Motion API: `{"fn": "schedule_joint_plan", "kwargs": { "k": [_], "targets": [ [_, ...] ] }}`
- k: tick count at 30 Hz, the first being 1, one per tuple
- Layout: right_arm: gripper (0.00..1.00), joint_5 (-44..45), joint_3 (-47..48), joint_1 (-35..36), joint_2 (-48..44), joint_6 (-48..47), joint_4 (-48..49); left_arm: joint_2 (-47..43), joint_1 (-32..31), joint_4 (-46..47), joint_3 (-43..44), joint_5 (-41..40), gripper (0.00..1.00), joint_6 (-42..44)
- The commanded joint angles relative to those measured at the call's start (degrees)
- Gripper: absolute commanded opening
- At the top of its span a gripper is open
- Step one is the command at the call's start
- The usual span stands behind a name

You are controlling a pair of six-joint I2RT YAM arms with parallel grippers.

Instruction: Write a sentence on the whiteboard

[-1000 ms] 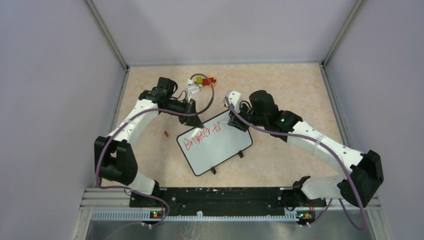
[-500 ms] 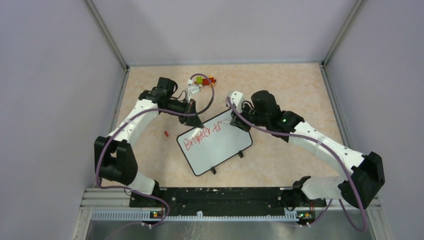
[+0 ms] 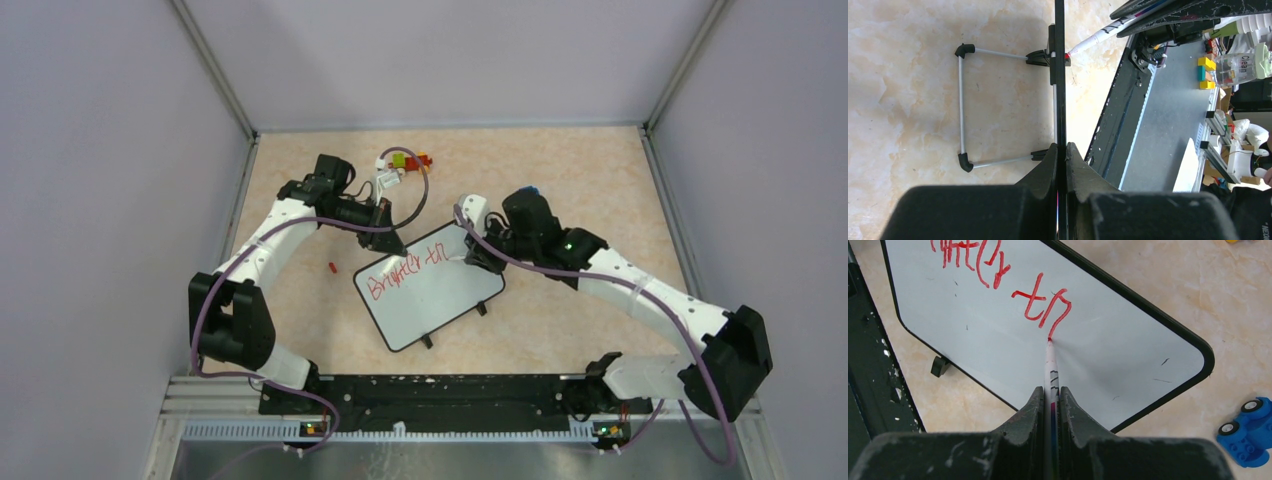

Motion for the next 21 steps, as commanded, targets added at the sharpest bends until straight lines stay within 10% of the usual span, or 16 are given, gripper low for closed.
{"fn": "schedule_joint_plan", "kwargs": {
  "k": [1, 21],
  "targets": [
    [0.0, -0.66, 1.28, -0.69, -2.75, -0.42, 0.1, 0.89, -0.57, -1.39, -0.49, 1.81, 0.0, 1.12],
    [0.0, 1.75, 5.33, -2.63, -0.78, 1.15, 2.81, 0.64, -0.56, -1.48, -0.55, 1.82, 0.0, 1.21]
  ]
}}
